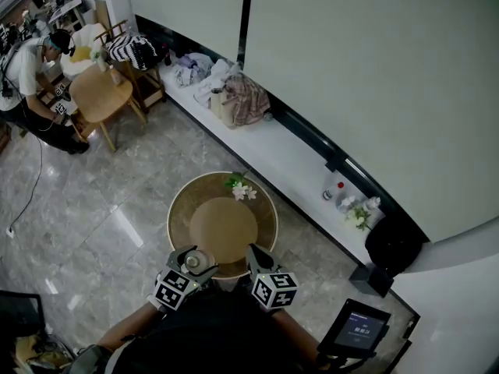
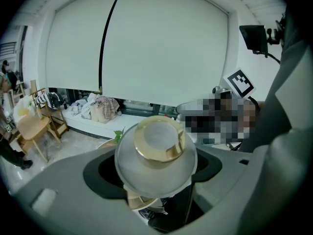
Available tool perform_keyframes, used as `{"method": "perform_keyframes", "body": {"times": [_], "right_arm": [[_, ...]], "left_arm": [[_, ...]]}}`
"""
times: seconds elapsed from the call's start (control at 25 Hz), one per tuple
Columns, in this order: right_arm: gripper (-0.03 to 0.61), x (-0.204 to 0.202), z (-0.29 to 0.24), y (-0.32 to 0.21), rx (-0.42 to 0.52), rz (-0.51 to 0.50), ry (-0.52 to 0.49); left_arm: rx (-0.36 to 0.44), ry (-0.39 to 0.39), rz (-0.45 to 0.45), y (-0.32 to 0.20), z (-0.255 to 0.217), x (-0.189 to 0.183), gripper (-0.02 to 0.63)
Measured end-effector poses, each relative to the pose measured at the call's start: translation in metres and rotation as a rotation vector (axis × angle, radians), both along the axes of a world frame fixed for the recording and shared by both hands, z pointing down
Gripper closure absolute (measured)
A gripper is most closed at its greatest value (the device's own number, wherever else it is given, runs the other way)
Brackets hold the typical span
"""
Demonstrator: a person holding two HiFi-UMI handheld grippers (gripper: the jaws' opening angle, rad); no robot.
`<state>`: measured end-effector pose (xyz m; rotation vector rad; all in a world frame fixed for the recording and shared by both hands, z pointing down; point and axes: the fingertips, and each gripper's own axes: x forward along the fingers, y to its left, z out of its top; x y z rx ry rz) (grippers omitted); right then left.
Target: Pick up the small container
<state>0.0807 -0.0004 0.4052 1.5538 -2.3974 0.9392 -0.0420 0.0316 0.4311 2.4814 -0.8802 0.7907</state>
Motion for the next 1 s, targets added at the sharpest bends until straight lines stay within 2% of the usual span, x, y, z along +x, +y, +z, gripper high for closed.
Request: {"method": "perform_keyframes", "body": {"times": [0.32, 1.0], "right_arm": [[0.574, -0.001, -0.009, 0.001, 0.075, -0.021, 0.05], [0.574, -0.003, -0.014, 0.001, 0.096, -0.027, 0.05]], "left_arm": [[0.003, -0.001, 0.01, 0.002, 0.002, 0.005, 0.272], [0.002, -0.008, 0.006, 0.001, 0.002, 0.003, 0.272]]}}
